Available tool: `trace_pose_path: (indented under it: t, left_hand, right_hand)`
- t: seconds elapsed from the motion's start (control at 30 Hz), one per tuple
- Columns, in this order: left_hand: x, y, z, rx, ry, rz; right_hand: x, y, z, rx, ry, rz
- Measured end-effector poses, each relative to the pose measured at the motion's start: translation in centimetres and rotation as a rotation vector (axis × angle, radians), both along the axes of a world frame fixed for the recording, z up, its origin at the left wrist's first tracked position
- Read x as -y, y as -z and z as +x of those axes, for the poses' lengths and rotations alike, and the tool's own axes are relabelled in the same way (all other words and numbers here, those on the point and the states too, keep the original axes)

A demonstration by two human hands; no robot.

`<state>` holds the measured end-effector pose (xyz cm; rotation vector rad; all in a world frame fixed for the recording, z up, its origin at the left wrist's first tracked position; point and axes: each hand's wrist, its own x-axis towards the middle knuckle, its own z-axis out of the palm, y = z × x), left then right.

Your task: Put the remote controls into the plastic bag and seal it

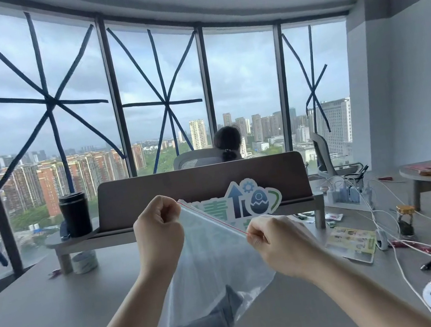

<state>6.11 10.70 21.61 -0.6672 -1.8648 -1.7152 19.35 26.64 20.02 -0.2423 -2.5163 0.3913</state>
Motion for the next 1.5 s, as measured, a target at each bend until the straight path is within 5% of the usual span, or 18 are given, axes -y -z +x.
trace_pose_path:
  t: [0.53,0.77,0.97,1.17,1.5]
  left_hand:
    - [5.7,1.0,-4.9,0.036,-0.143,0.083]
    - [10.3,3.3,-11.5,0.151,-0.16,0.179]
    - [12.1,4.7,-19.5,0.387,-0.08,0.306]
    - [16.1,4.4,-26.1,0.388,-0.083,0.43]
    - [20.7,19.6,-24.7,0.663,-0.212,0.269]
  right_hand:
    - [3.3,-0.6,-1.2,0.01,-0.028,0.096]
    - [6.4,-1.0,-9.5,-0.005,-0.029,0.164]
    - [6.9,-1.5,-21.8,-0.063,-0.076,-0.066]
    - [10.8,-0.5,-28.9,-0.228,-0.214,-0.234]
    - [13.8,12.5,-25.7,0.342,-0.366,-0.342]
